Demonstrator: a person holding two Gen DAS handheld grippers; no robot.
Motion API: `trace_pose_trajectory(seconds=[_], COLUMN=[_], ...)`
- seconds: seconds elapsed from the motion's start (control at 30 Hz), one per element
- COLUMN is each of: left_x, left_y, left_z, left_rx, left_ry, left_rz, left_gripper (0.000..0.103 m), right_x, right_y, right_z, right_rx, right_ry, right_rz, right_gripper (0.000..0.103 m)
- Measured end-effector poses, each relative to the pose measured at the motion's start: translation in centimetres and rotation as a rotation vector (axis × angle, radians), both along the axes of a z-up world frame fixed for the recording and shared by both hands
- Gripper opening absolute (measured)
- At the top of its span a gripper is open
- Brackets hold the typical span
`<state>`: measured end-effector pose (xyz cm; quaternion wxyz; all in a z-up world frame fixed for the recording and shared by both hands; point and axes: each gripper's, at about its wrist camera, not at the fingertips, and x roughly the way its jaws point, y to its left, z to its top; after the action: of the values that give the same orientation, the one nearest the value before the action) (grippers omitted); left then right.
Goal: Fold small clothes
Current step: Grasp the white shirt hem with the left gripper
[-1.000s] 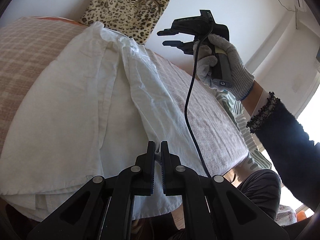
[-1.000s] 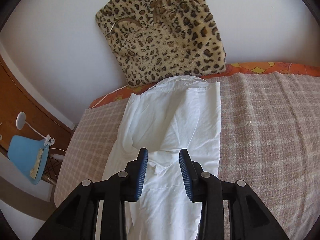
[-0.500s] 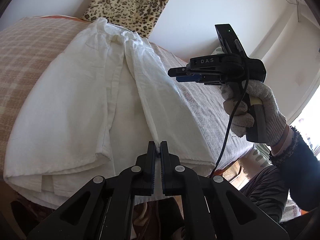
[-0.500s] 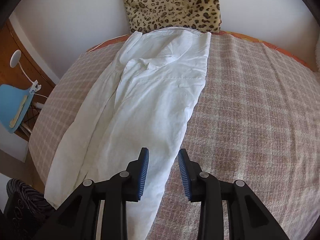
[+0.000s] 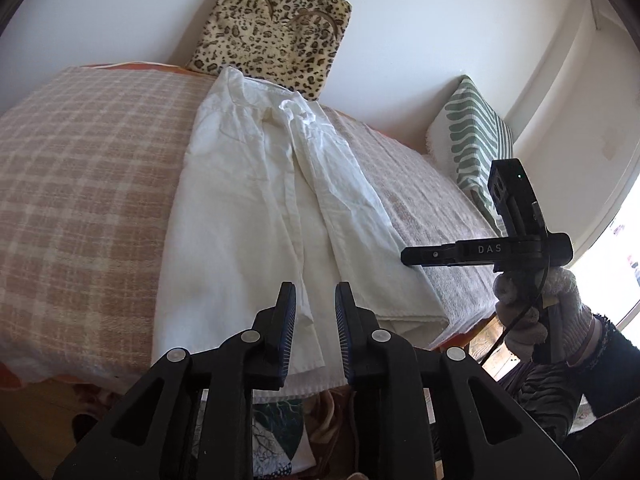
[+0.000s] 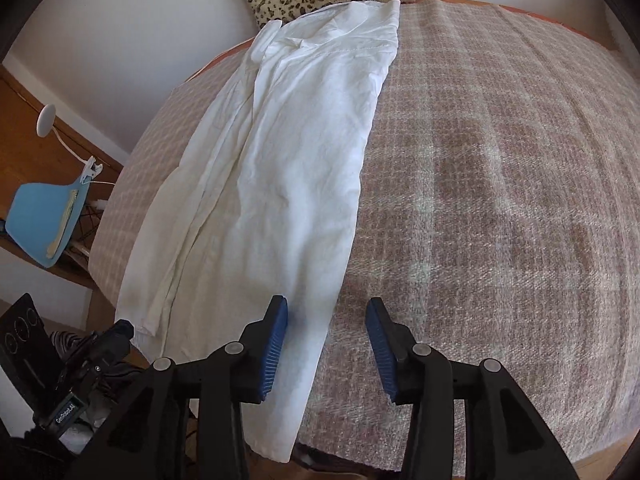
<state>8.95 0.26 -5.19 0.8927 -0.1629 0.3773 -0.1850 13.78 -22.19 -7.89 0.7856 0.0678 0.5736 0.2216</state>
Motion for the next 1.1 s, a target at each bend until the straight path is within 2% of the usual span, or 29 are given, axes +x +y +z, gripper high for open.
trace_pose_trajectory(seconds=[0.1, 0.13, 0.23, 0.3, 0.4, 0.5, 0.57, 0.6, 0.63, 0.67, 0.8, 0.9, 0.93, 0.97, 1.0, 1.1], left_x=[1.1, 1.7, 3.3, 3.5, 3.7, 3.3, 3.3, 3.3, 3.2, 3.3, 3.6, 3.9, 3.9, 3.8, 3.8, 3.7], left_y=[3.0, 3.8, 5.7, 6.3, 6.0, 5.3, 5.0, 4.9, 4.9, 4.8, 4.7, 4.5, 4.4, 4.4, 4.1, 4.4], left_z=[0.4, 0.2, -1.3, -2.1, -3.4, -3.5, -3.4, -3.3, -3.2, -3.1, -2.9, -2.8, -2.7, -2.7, -2.5, -2.3], left_rx=[0.060, 0.076, 0.059, 0.038, 0.001, 0.015, 0.023, 0.019, 0.021, 0.023, 0.001, 0.011, 0.012, 0.017, 0.019, -0.021], left_ry=[0.008, 0.029, 0.121, 0.166, 0.216, 0.190, 0.185, 0.184, 0.181, 0.177, 0.185, 0.200, 0.200, 0.195, 0.190, 0.189], left_rz=[0.065, 0.082, 0.084, 0.061, 0.015, -0.023, -0.038, -0.040, -0.044, -0.048, -0.076, -0.091, -0.101, -0.107, -0.114, -0.120], left_gripper=[0.031, 0.032, 0.032, 0.032, 0.032, 0.029, 0.018, 0.017, 0.015, 0.014, 0.013, 0.013, 0.013, 0.013, 0.013, 0.008], right_x=[-0.6, -0.7, -1.1, -1.4, -1.5, -1.8, -2.1, -2.1, -2.3, -2.6, -3.5, -3.9, -3.9, -4.0, -4.3, -4.3], right_y=[0.2, 0.3, 1.0, 1.0, 1.3, 1.1, 0.5, 0.3, 0.1, 0.0, 0.4, 0.7, 0.7, 0.8, 0.7, 0.6], right_z=[-0.2, -0.2, 0.5, 1.3, 1.0, 0.7, 0.7, 0.6, 0.4, 0.2, -0.7, -0.8, -0.9, -1.1, -1.4, -1.9], right_rx=[0.014, 0.028, -0.010, -0.024, -0.034, -0.033, 0.013, 0.030, 0.055, 0.081, 0.141, 0.165, 0.177, 0.187, 0.204, 0.233], right_ry=[0.009, 0.017, -0.021, -0.056, -0.046, -0.041, -0.035, -0.024, -0.010, -0.009, 0.009, 0.007, 0.011, 0.016, 0.035, 0.050], right_rz=[0.022, 0.033, 0.063, 0.079, 0.073, 0.068, 0.057, 0.052, 0.048, 0.045, 0.059, 0.074, 0.074, 0.076, 0.082, 0.063], right_gripper=[0.026, 0.017, 0.007, 0.007, 0.007, 0.007, 0.014, 0.023, 0.037, 0.038, 0.038, 0.038, 0.034, 0.023, 0.017, 0.008])
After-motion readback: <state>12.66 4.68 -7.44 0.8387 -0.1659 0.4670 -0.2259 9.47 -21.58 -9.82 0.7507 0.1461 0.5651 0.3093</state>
